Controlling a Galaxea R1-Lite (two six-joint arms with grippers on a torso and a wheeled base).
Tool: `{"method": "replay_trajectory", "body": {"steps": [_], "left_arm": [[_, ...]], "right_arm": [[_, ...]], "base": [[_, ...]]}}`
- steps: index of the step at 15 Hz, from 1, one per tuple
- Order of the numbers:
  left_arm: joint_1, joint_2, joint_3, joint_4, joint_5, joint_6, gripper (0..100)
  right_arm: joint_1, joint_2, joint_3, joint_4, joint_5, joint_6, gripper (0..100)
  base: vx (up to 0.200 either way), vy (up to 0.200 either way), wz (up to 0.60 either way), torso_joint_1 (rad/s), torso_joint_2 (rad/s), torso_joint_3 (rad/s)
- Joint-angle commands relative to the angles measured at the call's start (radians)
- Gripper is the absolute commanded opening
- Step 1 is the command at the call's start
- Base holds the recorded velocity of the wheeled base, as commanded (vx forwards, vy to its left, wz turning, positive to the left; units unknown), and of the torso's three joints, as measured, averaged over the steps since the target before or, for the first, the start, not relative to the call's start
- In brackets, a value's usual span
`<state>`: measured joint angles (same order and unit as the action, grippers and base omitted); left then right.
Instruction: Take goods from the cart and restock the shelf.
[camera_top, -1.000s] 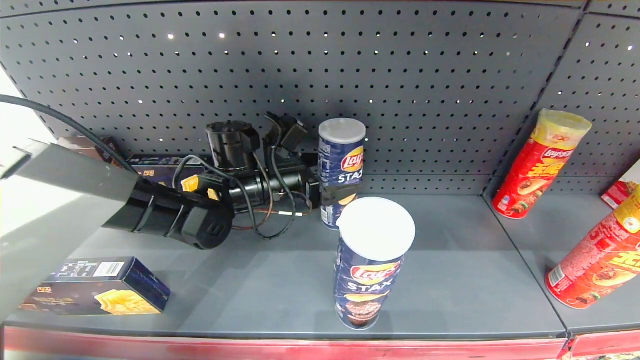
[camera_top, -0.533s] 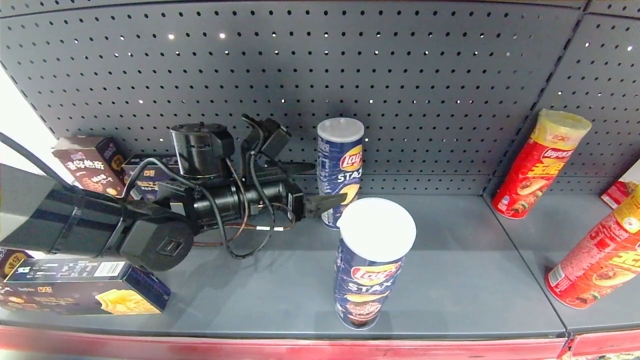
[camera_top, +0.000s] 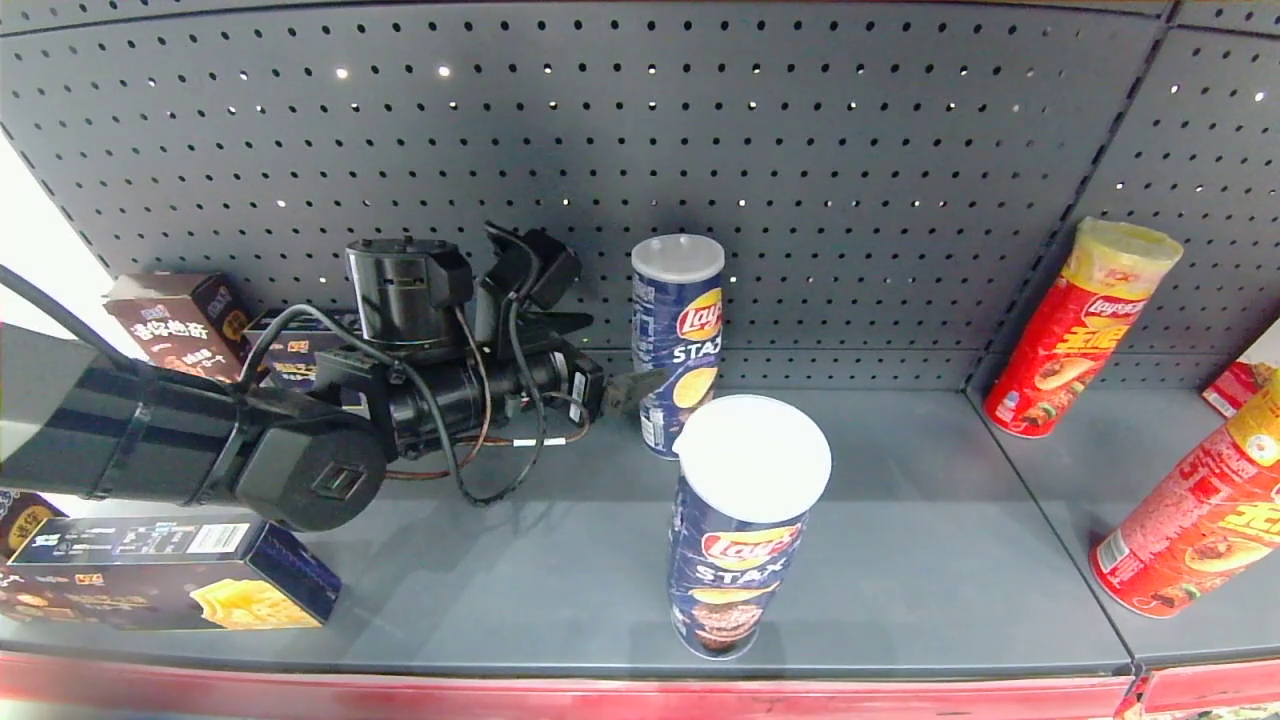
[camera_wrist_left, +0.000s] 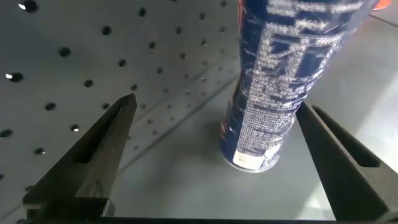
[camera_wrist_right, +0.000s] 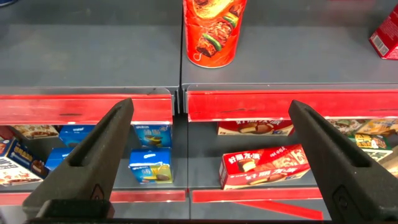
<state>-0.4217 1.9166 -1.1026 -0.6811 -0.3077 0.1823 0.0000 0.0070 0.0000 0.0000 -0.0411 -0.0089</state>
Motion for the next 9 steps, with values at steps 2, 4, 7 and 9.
{"method": "replay_trajectory", "body": {"steps": [2, 4, 7, 9], "left_arm": [[0.003, 0.025, -0.022, -0.002, 0.022, 0.000, 100], [0.006, 0.024, -0.022, -0.002, 0.033, 0.000, 100], [0.008, 0.022, -0.016, -0.003, 0.035, 0.000, 100], [0.008, 0.019, -0.005, -0.003, 0.036, 0.000, 100]], "right_arm": [[0.000, 0.002, 0.000, 0.000, 0.000, 0.000, 100], [0.000, 0.002, 0.000, 0.000, 0.000, 0.000, 100], [0.000, 0.002, 0.000, 0.000, 0.000, 0.000, 100], [0.000, 0.002, 0.000, 0.000, 0.000, 0.000, 100]], "base": [[0.000, 0.000, 0.00, 0.000, 0.00, 0.000], [0.000, 0.000, 0.00, 0.000, 0.00, 0.000], [0.000, 0.000, 0.00, 0.000, 0.00, 0.000], [0.000, 0.000, 0.00, 0.000, 0.00, 0.000]]}}
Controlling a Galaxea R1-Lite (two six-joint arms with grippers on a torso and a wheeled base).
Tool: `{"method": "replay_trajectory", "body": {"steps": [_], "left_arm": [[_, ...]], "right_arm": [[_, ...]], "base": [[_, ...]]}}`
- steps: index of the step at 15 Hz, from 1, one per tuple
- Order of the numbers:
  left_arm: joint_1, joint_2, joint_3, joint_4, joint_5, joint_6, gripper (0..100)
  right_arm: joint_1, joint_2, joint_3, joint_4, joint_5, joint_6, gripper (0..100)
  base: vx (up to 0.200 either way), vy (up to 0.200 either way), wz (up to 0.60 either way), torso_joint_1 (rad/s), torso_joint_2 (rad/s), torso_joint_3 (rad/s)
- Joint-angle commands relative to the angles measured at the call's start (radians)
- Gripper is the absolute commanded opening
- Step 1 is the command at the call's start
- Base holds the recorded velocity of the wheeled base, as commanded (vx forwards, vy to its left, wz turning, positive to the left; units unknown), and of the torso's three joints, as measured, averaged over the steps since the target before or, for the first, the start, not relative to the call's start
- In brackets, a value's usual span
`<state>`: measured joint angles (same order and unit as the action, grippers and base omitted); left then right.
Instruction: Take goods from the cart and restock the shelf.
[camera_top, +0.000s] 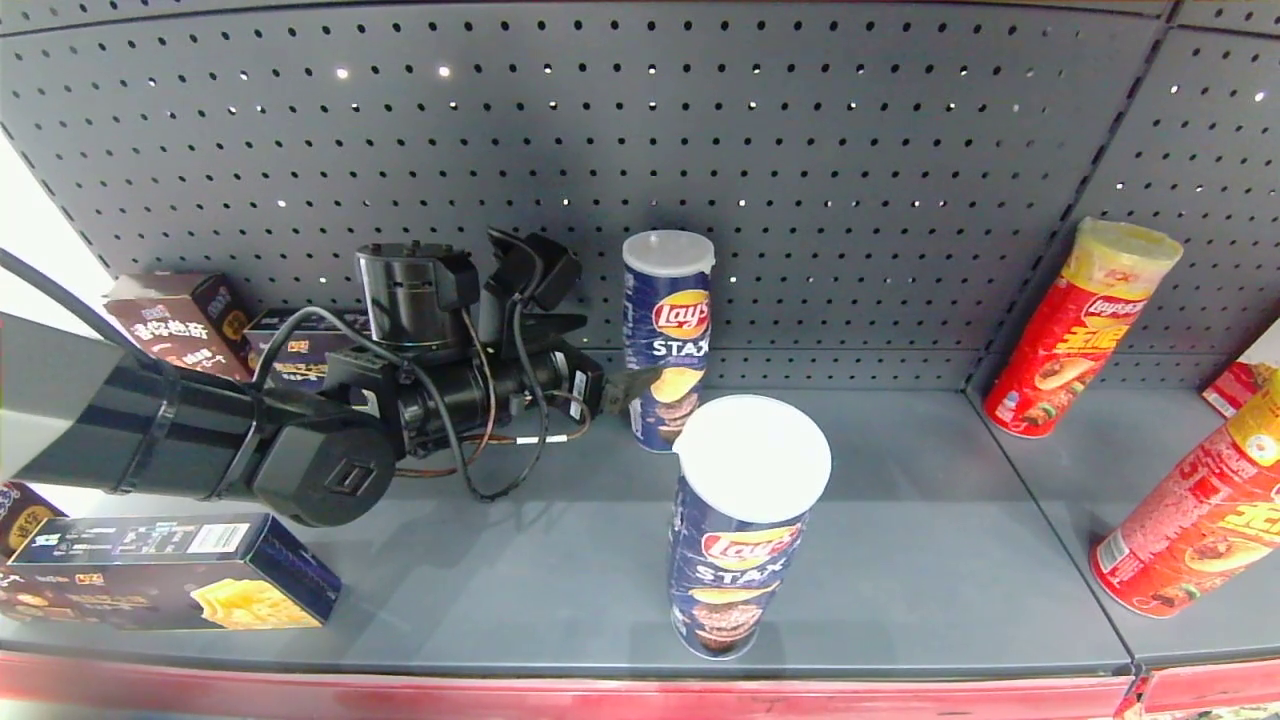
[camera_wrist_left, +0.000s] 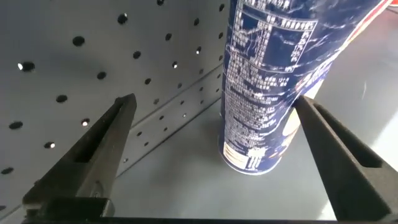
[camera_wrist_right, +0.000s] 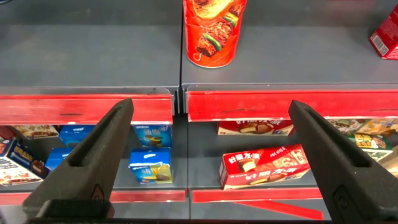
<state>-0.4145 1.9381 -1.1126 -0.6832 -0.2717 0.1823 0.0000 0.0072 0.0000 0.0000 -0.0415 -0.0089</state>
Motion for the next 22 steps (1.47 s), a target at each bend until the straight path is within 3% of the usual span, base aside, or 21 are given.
{"method": "replay_trajectory", "body": {"steps": [1, 11, 14, 17, 18, 19, 20, 22], "left_arm": [[0.000, -0.002, 0.010, -0.001, 0.000, 0.000, 100], [0.009, -0.011, 0.023, -0.009, 0.057, -0.001, 100], [0.005, -0.122, 0.114, -0.012, 0.063, -0.007, 100], [0.002, -0.194, 0.191, -0.012, 0.131, -0.006, 100], [0.005, -0.197, 0.209, -0.010, 0.189, -0.001, 100], [0.003, -0.197, 0.211, -0.010, 0.193, -0.001, 100], [0.003, -0.183, 0.204, -0.010, 0.272, 0.000, 100], [0.009, -0.120, 0.175, -0.010, 0.319, 0.006, 100]], "right_arm": [[0.000, 0.002, 0.000, 0.000, 0.000, 0.000, 100], [0.000, 0.002, 0.000, 0.000, 0.000, 0.000, 100], [0.000, 0.002, 0.000, 0.000, 0.000, 0.000, 100], [0.000, 0.002, 0.000, 0.000, 0.000, 0.000, 100], [0.000, 0.002, 0.000, 0.000, 0.000, 0.000, 100], [0.000, 0.002, 0.000, 0.000, 0.000, 0.000, 100], [0.000, 0.002, 0.000, 0.000, 0.000, 0.000, 100], [0.000, 0.002, 0.000, 0.000, 0.000, 0.000, 100]], "base": [[0.000, 0.000, 0.00, 0.000, 0.00, 0.000], [0.000, 0.000, 0.00, 0.000, 0.00, 0.000], [0.000, 0.000, 0.00, 0.000, 0.00, 0.000], [0.000, 0.000, 0.00, 0.000, 0.00, 0.000], [0.000, 0.000, 0.00, 0.000, 0.00, 0.000], [0.000, 0.000, 0.00, 0.000, 0.00, 0.000], [0.000, 0.000, 0.00, 0.000, 0.00, 0.000], [0.000, 0.000, 0.00, 0.000, 0.00, 0.000]]}}
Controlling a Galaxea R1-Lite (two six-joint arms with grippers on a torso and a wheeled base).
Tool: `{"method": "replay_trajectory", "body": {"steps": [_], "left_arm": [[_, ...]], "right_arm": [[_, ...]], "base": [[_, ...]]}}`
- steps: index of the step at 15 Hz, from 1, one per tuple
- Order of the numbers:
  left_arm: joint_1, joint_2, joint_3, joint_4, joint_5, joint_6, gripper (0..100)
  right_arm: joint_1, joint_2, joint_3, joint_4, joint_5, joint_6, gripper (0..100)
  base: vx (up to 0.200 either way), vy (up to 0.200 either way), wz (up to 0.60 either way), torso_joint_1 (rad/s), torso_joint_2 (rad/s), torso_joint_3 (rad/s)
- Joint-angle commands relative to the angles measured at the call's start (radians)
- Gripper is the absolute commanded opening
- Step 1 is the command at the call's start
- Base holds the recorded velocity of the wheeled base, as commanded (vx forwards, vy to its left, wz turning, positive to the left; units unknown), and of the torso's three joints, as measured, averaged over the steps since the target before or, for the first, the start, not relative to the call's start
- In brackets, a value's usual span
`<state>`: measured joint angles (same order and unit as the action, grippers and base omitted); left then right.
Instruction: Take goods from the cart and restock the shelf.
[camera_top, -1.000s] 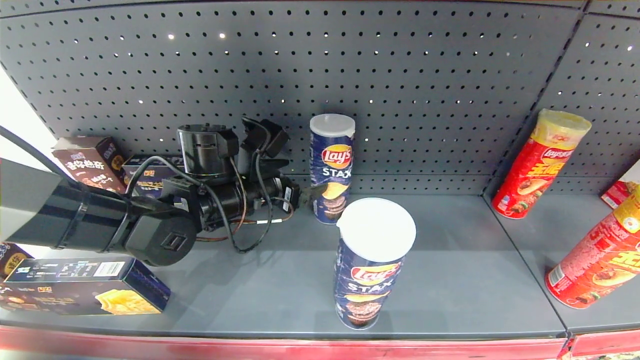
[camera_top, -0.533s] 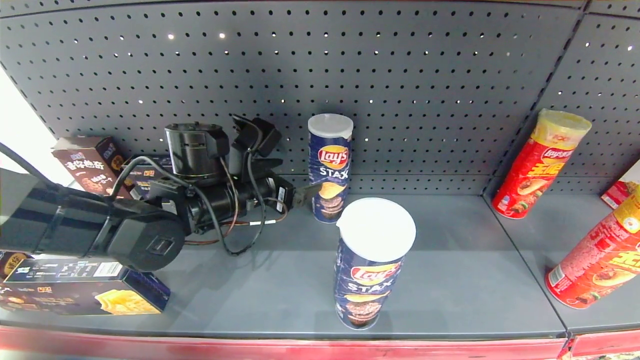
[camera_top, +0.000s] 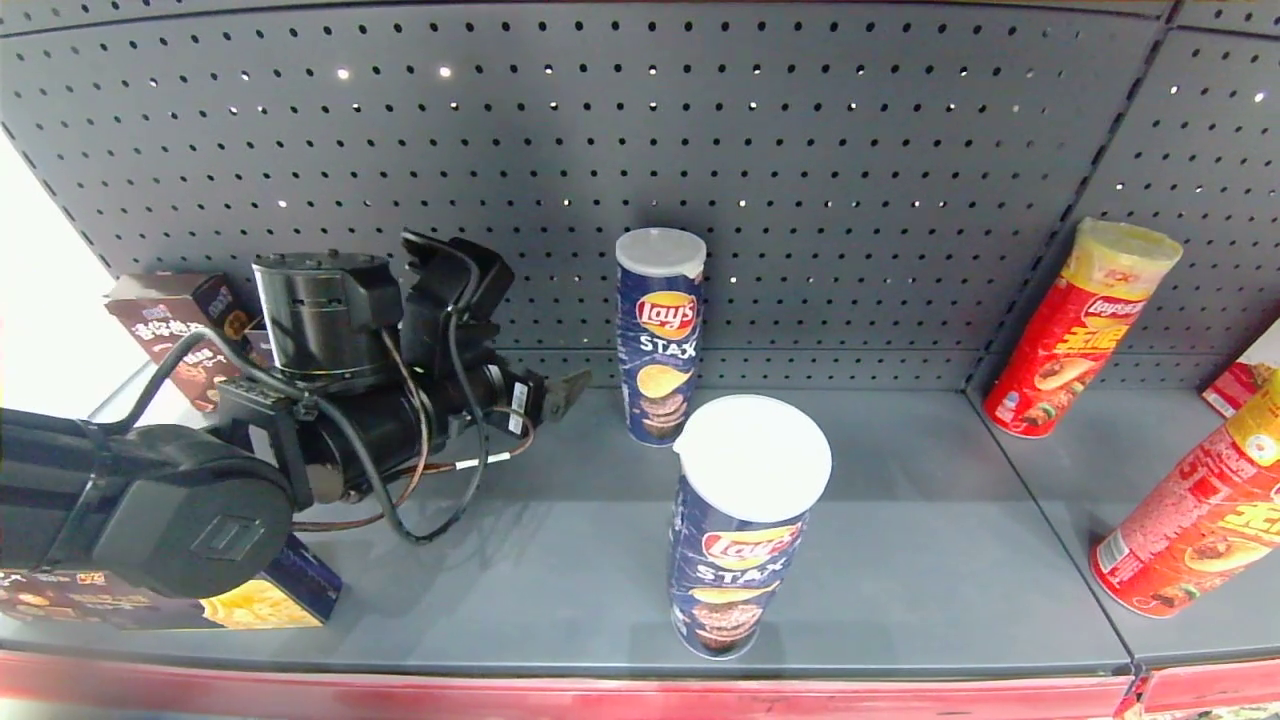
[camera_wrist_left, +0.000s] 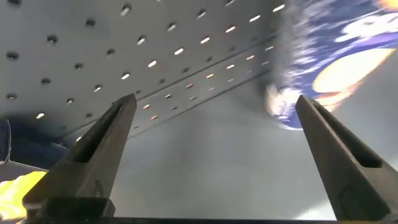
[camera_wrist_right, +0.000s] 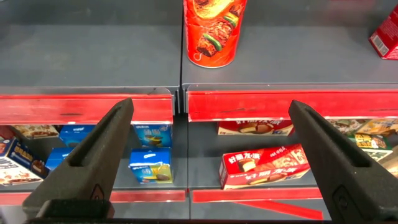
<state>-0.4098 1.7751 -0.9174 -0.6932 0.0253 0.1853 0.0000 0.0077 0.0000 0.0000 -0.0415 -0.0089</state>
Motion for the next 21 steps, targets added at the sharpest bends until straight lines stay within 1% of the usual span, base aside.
{"method": "replay_trajectory", "body": {"steps": [1, 2, 4, 7, 12, 15, 21], "left_arm": [[0.005, 0.056, -0.027, 0.000, 0.031, 0.011, 100], [0.009, 0.099, -0.054, -0.002, 0.036, 0.022, 100], [0.016, 0.135, -0.084, 0.001, 0.036, 0.022, 100], [0.009, 0.173, -0.127, 0.006, 0.036, 0.014, 100], [-0.030, 0.187, -0.147, 0.009, 0.035, 0.013, 100], [-0.047, 0.190, -0.162, 0.011, 0.036, -0.009, 100], [-0.061, 0.191, -0.164, 0.011, 0.038, -0.009, 100]], "right_arm": [[0.000, 0.002, 0.000, 0.000, 0.000, 0.000, 100], [0.000, 0.002, 0.000, 0.000, 0.000, 0.000, 100], [0.000, 0.002, 0.000, 0.000, 0.000, 0.000, 100], [0.000, 0.002, 0.000, 0.000, 0.000, 0.000, 100], [0.000, 0.002, 0.000, 0.000, 0.000, 0.000, 100], [0.000, 0.002, 0.000, 0.000, 0.000, 0.000, 100], [0.000, 0.002, 0.000, 0.000, 0.000, 0.000, 100]], "base": [[0.000, 0.000, 0.00, 0.000, 0.00, 0.000], [0.000, 0.000, 0.00, 0.000, 0.00, 0.000], [0.000, 0.000, 0.00, 0.000, 0.00, 0.000], [0.000, 0.000, 0.00, 0.000, 0.00, 0.000], [0.000, 0.000, 0.00, 0.000, 0.00, 0.000], [0.000, 0.000, 0.00, 0.000, 0.00, 0.000], [0.000, 0.000, 0.00, 0.000, 0.00, 0.000]]}}
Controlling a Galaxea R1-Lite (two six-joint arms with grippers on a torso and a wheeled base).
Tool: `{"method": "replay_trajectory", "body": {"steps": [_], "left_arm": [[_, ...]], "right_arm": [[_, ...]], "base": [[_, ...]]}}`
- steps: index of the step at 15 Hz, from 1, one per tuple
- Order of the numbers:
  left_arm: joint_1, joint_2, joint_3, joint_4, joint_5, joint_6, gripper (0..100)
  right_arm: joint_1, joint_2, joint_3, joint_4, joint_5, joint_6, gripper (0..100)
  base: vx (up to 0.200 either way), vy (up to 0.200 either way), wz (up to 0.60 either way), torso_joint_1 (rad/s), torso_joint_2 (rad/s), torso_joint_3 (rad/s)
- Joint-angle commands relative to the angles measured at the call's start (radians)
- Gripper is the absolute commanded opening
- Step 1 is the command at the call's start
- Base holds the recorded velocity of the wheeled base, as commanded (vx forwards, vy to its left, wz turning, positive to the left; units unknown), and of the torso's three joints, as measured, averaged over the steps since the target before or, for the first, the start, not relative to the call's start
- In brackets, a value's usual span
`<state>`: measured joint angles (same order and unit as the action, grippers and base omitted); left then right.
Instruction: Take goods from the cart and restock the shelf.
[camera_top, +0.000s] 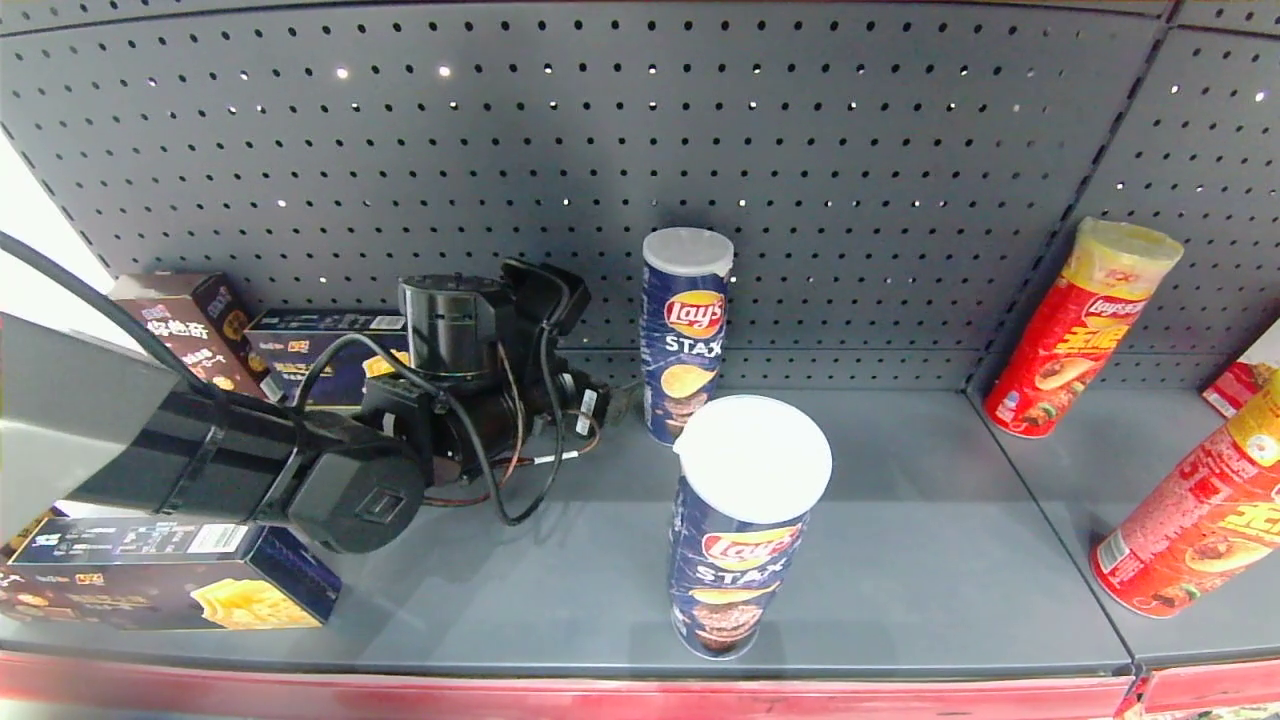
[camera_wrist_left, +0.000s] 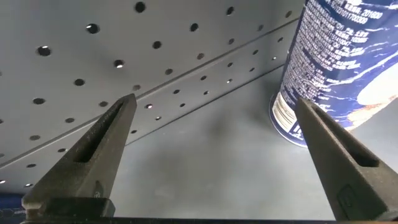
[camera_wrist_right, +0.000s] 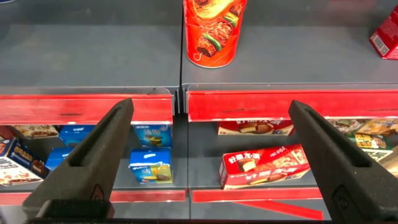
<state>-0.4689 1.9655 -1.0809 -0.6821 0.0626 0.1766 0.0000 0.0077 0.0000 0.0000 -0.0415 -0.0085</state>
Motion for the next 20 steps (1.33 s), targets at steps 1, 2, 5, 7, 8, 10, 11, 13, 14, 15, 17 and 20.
{"method": "replay_trajectory", "body": {"steps": [1, 2, 5, 7, 8, 10, 11, 13, 14, 15, 17, 20], "left_arm": [[-0.002, 0.006, -0.001, -0.002, 0.000, 0.000, 100], [-0.002, 0.004, 0.001, -0.002, 0.002, 0.000, 100], [-0.004, -0.068, 0.024, -0.007, 0.014, 0.003, 100], [0.003, -0.166, 0.047, 0.004, 0.019, 0.009, 100], [0.003, -0.218, 0.055, 0.026, 0.023, 0.009, 100], [-0.013, -0.346, 0.095, 0.104, 0.031, 0.011, 100], [-0.042, -0.412, 0.125, 0.144, 0.033, 0.015, 100], [-0.077, -0.504, 0.197, 0.173, 0.033, 0.018, 100], [-0.079, -0.521, 0.226, 0.167, 0.033, 0.018, 100], [-0.071, -0.534, 0.280, 0.139, 0.033, 0.018, 100], [-0.068, -0.536, 0.325, 0.084, 0.033, 0.017, 100], [-0.056, -0.571, 0.360, 0.087, 0.031, 0.012, 100]], "right_arm": [[0.000, 0.002, 0.000, 0.000, 0.000, -0.001, 100], [0.000, 0.002, 0.000, 0.000, 0.000, -0.001, 100], [0.000, 0.002, 0.000, 0.000, 0.000, -0.001, 100], [0.000, 0.002, 0.000, 0.000, 0.000, -0.001, 100], [0.000, 0.002, 0.000, 0.000, 0.000, -0.001, 100], [0.000, 0.002, 0.000, 0.000, 0.000, -0.001, 100], [0.000, 0.002, 0.000, 0.000, 0.000, -0.001, 100], [0.000, 0.002, 0.000, 0.000, 0.000, -0.002, 100], [0.000, 0.002, 0.000, 0.000, 0.002, -0.002, 100], [0.000, 0.002, 0.000, 0.000, 0.005, -0.002, 100], [0.006, 0.006, 0.000, 0.000, 0.031, 0.005, 100], [0.002, -0.005, -0.012, -0.006, 0.054, 0.009, 100]], "base": [[0.000, 0.000, 0.00, 0.000, 0.00, 0.000], [0.000, 0.000, 0.00, 0.000, 0.00, 0.000], [0.000, 0.000, 0.00, 0.000, 0.00, 0.000], [0.000, 0.000, 0.00, 0.000, 0.00, 0.000], [0.000, 0.000, 0.00, 0.000, 0.00, 0.000], [0.000, 0.000, 0.00, 0.000, 0.00, 0.000], [0.000, 0.000, 0.00, 0.000, 0.00, 0.000], [0.000, 0.000, 0.00, 0.000, 0.00, 0.000], [0.000, 0.000, 0.00, 0.000, 0.00, 0.000], [0.000, 0.000, 0.00, 0.000, 0.00, 0.000], [0.000, 0.000, 0.00, 0.000, 0.00, 0.000], [0.000, 0.000, 0.00, 0.000, 0.00, 0.000]]}}
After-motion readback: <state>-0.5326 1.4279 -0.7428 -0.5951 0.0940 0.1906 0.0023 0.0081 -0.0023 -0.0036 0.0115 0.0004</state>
